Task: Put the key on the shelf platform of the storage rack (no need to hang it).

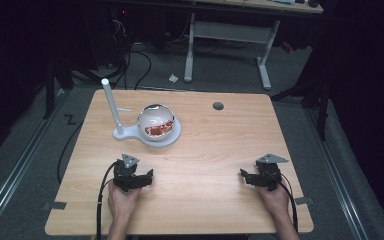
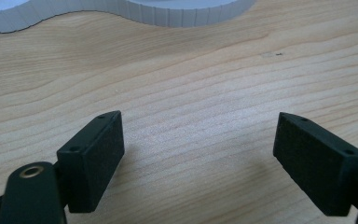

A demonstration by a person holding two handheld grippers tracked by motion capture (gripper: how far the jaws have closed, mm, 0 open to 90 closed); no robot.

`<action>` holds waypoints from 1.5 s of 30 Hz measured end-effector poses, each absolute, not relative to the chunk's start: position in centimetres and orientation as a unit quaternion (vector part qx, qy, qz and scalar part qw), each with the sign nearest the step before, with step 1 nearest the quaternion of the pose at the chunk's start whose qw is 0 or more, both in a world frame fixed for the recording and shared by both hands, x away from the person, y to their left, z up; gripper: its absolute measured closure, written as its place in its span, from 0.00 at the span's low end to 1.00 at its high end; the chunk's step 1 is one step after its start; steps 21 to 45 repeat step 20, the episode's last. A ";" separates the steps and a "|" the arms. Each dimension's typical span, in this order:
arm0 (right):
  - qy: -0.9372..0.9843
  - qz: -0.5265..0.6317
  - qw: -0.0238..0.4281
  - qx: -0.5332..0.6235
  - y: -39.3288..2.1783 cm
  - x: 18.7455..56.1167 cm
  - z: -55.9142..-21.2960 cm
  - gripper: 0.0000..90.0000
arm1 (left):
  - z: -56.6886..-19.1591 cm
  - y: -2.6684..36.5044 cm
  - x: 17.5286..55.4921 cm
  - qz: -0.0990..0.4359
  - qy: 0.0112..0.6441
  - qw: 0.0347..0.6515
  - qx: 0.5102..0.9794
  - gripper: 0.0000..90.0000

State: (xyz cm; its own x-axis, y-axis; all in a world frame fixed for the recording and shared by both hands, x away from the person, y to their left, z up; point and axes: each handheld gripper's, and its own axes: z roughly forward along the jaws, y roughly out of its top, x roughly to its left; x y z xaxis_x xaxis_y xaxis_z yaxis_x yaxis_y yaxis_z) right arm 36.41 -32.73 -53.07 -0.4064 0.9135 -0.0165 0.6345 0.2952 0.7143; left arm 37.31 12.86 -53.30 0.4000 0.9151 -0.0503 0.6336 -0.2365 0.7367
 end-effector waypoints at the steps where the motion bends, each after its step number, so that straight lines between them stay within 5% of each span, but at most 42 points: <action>1: 0.775 0.321 0.218 0.499 -32.7 36.4 -53.1 0.27 | -53.4 12.8 37.3 0.203 0.509 0.348 0.761 0.18; 45: 0.775 0.321 0.218 0.500 -32.7 36.4 -53.1 0.27 | -53.6 12.2 37.5 0.212 0.503 0.336 0.768 0.18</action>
